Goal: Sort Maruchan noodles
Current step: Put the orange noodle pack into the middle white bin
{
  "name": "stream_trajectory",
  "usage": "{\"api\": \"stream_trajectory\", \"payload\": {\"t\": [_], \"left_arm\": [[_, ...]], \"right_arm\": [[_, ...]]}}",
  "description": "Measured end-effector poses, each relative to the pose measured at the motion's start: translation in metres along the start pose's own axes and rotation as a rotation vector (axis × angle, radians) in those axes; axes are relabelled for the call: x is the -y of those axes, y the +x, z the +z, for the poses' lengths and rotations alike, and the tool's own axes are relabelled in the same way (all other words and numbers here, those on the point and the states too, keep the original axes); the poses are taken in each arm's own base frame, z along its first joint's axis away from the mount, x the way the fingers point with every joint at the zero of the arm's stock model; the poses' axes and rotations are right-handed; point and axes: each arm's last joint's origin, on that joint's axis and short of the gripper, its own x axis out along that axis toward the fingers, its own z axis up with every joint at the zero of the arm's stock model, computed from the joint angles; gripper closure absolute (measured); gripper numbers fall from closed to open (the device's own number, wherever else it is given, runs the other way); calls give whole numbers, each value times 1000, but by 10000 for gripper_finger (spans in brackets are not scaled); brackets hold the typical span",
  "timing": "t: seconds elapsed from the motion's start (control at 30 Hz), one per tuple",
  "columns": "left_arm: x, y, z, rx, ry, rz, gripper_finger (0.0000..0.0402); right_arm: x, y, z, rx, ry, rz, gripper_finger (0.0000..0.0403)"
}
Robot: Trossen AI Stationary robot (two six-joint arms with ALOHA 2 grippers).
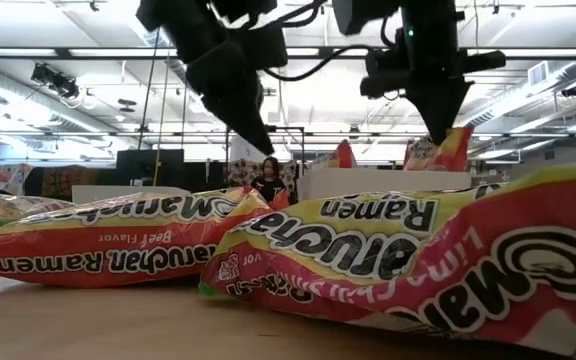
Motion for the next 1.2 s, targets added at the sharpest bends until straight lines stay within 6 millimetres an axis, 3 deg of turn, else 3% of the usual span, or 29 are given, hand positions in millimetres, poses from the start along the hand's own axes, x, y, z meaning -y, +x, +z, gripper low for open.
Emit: {"api": "stream_trajectory", "payload": {"t": [0.2,0.47,0.63,0.73,0.97,1.2], "left_arm": [[-35,-25,1,-50,8,104,322],[-96,-31,-11,-50,-205,216,319],[-135,-32,-18,11,-446,299,276],[-151,-27,-28,-29,-498,323,236],[-163,2,-39,-147,-265,310,154],[-164,42,-51,-289,-52,318,151]], "right_arm": [[4,6,4,-29,-80,-31,398],[6,12,9,-30,-205,-48,389],[-1,26,9,-29,-172,-3,355],[-3,26,10,-41,-174,27,322],[8,-10,19,35,-139,151,223],[37,-58,21,199,-80,293,159]]}}
